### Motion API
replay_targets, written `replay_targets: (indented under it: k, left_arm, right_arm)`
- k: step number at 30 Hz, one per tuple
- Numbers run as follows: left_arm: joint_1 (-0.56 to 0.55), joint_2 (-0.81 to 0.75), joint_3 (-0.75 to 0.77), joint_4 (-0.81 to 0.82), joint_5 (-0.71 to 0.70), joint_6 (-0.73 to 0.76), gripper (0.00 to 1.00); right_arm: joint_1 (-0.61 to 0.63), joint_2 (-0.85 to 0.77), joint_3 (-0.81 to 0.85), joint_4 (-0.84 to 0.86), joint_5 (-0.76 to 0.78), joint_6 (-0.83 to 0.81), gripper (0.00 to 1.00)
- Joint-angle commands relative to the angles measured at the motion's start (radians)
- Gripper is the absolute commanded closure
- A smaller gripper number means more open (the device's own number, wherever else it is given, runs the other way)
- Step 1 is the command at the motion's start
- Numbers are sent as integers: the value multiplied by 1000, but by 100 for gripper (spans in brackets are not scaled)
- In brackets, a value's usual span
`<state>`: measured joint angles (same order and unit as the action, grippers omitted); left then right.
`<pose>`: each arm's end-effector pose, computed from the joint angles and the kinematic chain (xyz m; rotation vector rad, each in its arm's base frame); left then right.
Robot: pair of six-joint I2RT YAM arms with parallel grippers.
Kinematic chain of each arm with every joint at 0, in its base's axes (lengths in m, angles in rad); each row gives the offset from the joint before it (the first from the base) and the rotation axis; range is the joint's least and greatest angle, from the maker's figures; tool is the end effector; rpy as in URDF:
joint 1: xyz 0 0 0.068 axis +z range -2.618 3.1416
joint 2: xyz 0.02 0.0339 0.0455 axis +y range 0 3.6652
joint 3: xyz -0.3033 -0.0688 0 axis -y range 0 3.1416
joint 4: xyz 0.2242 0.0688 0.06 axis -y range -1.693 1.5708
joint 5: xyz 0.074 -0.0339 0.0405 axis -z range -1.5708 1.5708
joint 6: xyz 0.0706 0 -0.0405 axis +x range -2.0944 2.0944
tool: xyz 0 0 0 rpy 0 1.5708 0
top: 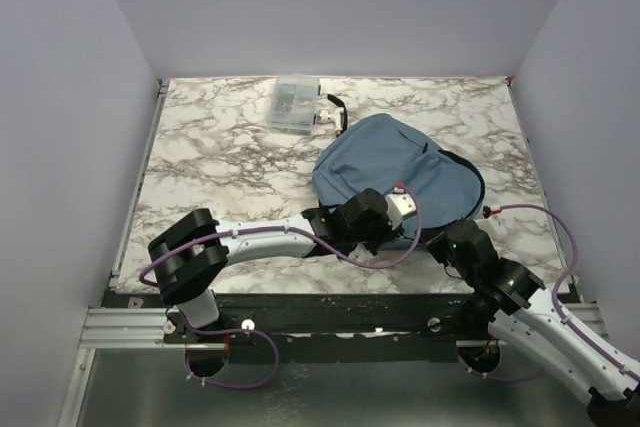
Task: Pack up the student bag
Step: Zip the student bag at the center of the board.
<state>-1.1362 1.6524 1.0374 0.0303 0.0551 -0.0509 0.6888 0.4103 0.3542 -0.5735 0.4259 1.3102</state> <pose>0.1577 -0.3490 0.2557 1.1904 1.9096 -0.7276 0.0810 0.0289 0.2004 0.9054 2.0260 0.6860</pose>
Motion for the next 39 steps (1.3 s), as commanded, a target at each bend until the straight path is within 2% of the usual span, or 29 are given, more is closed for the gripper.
replay_targets:
  k: [1,4,5,11,18,28,36,38,39]
  left_arm:
    - [29,2,-6,-210,-198,-67,100]
    - [99,46,28,-286,-194,-128,100]
    - [131,53,27,-287,-144,-127,100]
    - [218,73,52,-347,-107,-120,100]
    - [229,61,35,-422,-115,-150,100]
    - [251,44,29,-544,-111,-189,100]
    - [249,-47,61,-605,-220,-212,100]
    - [246,-108,64,-579,-176,-194,100]
    - [246,-135,63,-556,-109,-173,100]
  right_arm:
    - [-3,59,55,-211,147,63,99]
    - [-3,92,68,-269,158,105,99]
    - [-4,99,68,-270,156,105,99]
    - [-3,120,89,-324,197,174,99]
    - [-3,119,102,-390,254,272,99]
    - [-3,112,150,-416,323,251,99]
    - [-3,122,172,-428,362,231,99]
    - [-3,132,179,-434,371,233,99]
    - [-3,135,180,-435,376,244,99]
